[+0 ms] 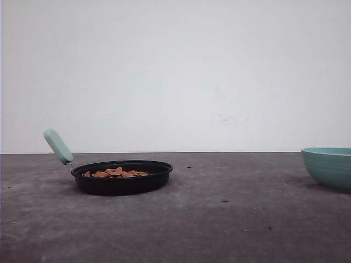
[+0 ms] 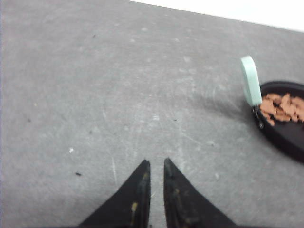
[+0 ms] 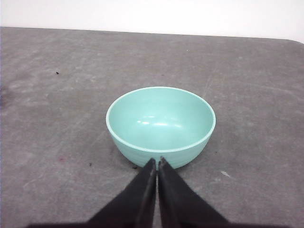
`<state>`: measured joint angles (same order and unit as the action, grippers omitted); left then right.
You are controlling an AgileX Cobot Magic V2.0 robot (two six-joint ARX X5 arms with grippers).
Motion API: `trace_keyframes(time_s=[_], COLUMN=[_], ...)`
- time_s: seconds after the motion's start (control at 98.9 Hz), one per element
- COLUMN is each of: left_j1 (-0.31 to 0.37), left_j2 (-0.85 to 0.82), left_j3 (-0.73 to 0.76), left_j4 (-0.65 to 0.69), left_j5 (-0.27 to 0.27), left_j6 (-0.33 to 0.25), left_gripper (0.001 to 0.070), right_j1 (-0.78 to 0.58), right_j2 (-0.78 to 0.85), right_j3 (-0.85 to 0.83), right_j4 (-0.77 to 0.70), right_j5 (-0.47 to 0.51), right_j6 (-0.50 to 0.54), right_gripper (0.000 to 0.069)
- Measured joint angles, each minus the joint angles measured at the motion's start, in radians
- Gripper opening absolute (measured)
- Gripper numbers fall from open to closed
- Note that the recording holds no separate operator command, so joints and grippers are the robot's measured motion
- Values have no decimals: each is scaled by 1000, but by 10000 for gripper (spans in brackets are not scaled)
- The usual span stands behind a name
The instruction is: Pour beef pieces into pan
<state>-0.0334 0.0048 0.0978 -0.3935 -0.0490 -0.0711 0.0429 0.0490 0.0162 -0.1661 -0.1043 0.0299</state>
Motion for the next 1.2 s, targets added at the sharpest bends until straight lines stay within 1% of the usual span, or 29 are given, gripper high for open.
trace_keyframes(time_s=[0.081, 0.111, 0.162, 0.202, 0.313, 0.566, 1.203], left_j1=[0, 0, 0, 0, 0, 0, 0], left_j2=[0, 0, 0, 0, 0, 0, 0], left_j3=[0, 0, 0, 0, 0, 0, 0], left_j4=[0, 0, 0, 0, 0, 0, 0], left_j5=[0, 0, 0, 0, -2, -3, -3], left_j6=[81, 101, 112, 109, 78, 60, 56], left_gripper=[25, 25, 23, 21, 21, 21, 21], right_j1=[0, 0, 0, 0, 0, 0, 0], right_j2=[0, 0, 0, 0, 0, 0, 0], right_j3=[0, 0, 0, 0, 0, 0, 0], right_j4=[0, 0, 0, 0, 0, 0, 0], right_j5=[0, 0, 0, 0, 0, 0, 0], right_j6=[0, 0, 0, 0, 0, 0, 0], right_gripper=[4, 4, 4, 4, 4, 4, 4])
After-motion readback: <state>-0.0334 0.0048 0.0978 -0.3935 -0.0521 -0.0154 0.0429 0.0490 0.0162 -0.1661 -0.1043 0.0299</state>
